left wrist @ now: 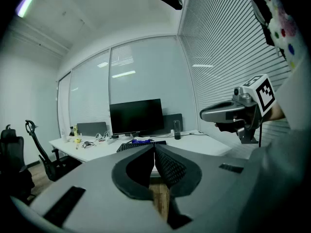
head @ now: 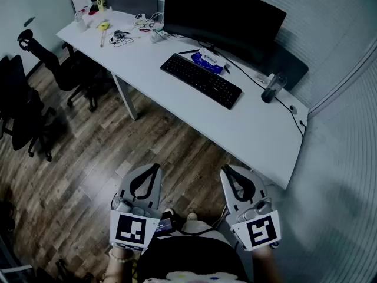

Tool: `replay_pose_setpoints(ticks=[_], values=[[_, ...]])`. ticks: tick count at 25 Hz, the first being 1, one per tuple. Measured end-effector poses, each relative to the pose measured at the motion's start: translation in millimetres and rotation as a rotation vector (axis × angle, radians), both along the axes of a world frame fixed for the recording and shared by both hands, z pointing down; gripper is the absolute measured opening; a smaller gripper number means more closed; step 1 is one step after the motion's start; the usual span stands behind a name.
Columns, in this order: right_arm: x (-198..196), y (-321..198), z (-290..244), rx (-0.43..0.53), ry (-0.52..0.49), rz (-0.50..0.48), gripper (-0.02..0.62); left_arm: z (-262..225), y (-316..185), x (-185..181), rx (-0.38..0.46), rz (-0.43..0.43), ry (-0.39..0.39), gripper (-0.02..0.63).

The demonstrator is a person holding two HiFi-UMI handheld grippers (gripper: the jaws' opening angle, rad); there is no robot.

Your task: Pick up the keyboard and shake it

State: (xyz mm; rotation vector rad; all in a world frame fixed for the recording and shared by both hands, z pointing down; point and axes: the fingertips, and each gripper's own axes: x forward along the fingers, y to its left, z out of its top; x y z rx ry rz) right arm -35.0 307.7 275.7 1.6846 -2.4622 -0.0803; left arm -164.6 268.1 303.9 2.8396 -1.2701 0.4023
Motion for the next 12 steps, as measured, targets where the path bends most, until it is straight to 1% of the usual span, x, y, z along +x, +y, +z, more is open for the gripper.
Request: replay_pose_setpoints(ticks=[5,12], values=[[1.4,-3.2,0.6,-0.004,0.000,0.007,0.043,6.9,-1.8,0.9,0.009,0.018,-0.025,0.020],[-5.5,-5.7,2.2,-0.013,0.002,-0.004,0.043,5.0,-5.1,-4.7,0.015,0.018,-0.017,0.020]])
